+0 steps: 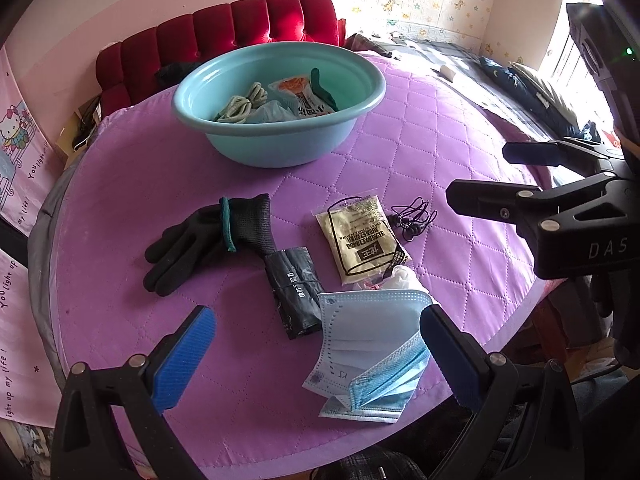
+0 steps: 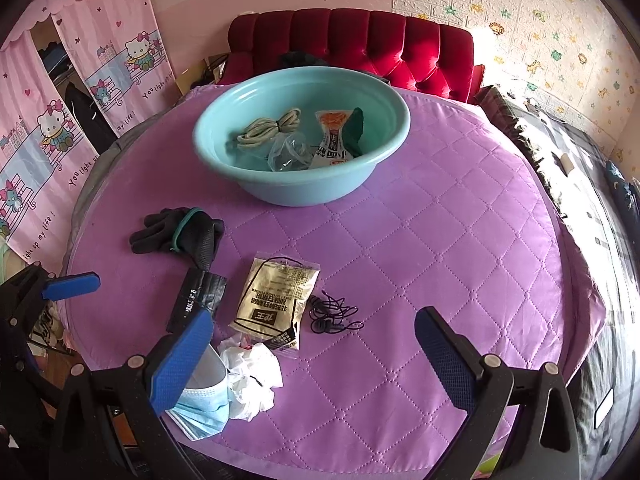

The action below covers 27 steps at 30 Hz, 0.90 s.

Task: Organize soft objects
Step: 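Move both tools back toward the mask and tissue on the table, then grasp the blue face mask with the left tool while the right tool grasps the white tissue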

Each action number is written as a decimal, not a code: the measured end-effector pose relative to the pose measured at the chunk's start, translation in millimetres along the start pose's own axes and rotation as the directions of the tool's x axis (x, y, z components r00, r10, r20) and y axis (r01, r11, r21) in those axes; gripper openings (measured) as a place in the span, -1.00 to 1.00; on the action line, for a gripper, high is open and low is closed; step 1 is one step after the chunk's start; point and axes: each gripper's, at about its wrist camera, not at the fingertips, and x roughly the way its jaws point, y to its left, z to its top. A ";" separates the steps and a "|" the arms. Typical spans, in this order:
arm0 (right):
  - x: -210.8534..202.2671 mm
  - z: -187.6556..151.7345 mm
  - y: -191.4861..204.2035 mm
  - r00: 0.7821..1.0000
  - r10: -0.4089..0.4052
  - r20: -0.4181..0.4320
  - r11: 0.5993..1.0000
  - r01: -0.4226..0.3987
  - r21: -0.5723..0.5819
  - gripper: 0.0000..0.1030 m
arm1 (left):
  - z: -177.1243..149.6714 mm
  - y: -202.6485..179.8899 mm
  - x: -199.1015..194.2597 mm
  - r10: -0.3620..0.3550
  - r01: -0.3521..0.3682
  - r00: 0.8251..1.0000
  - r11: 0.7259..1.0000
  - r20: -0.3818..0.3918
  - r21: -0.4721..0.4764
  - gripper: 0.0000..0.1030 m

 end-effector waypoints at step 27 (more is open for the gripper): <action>30.0 -37.8 -13.3 0.993 0.014 -0.121 0.999 -0.008 0.047 1.00 | -34.2 -20.7 64.3 -0.152 0.147 0.961 0.988 -0.230 -0.038 0.84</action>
